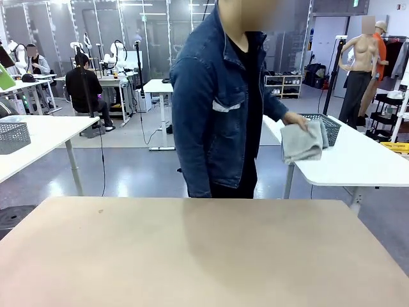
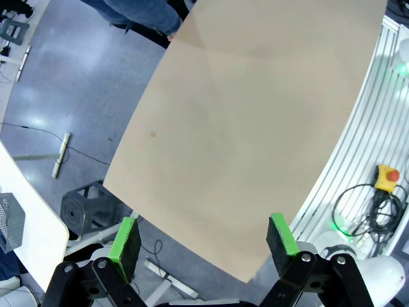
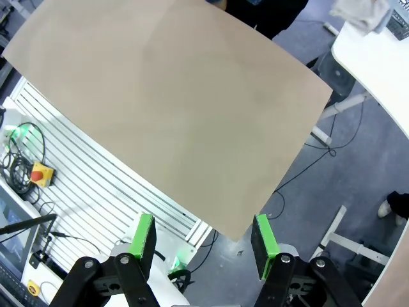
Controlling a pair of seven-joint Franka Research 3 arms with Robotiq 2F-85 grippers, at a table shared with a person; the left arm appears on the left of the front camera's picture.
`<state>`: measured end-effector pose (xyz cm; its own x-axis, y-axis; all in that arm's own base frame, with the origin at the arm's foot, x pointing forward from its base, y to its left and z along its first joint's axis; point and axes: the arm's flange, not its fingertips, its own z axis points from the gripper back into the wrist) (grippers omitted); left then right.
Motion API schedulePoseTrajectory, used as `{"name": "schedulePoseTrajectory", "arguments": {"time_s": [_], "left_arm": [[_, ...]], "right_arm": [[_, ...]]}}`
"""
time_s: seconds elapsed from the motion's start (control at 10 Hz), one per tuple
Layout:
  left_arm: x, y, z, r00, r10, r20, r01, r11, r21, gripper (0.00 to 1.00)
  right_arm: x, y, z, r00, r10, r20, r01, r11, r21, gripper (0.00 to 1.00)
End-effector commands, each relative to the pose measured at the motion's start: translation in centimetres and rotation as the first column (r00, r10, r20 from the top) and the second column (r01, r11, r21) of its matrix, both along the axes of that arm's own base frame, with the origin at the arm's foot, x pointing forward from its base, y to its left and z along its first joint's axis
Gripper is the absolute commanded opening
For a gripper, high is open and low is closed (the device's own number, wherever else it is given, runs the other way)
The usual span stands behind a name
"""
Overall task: Fold the towels and place them in the basket.
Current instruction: Stack the folded Towel with hook on the right side of the table.
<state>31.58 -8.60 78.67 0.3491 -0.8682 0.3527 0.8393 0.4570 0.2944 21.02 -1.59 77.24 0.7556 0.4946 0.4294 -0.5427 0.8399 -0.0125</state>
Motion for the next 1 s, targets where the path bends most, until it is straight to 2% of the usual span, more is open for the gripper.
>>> {"name": "schedulePoseTrajectory", "arguments": {"time_s": [0.0,0.9], "left_arm": [[-0.19,0.07,-0.12,1.000,0.007,0.010,-0.007,1.000,0.009,1.00],[-0.19,0.07,-0.12,1.000,0.007,0.010,-0.007,1.000,0.009,1.00]], "right_arm": [[-0.07,-0.07,0.18,1.000,-0.014,0.003,0.014,1.000,-0.003,0.75],[-0.07,-0.07,0.18,1.000,-0.014,0.003,0.014,1.000,-0.003,0.75]]}}
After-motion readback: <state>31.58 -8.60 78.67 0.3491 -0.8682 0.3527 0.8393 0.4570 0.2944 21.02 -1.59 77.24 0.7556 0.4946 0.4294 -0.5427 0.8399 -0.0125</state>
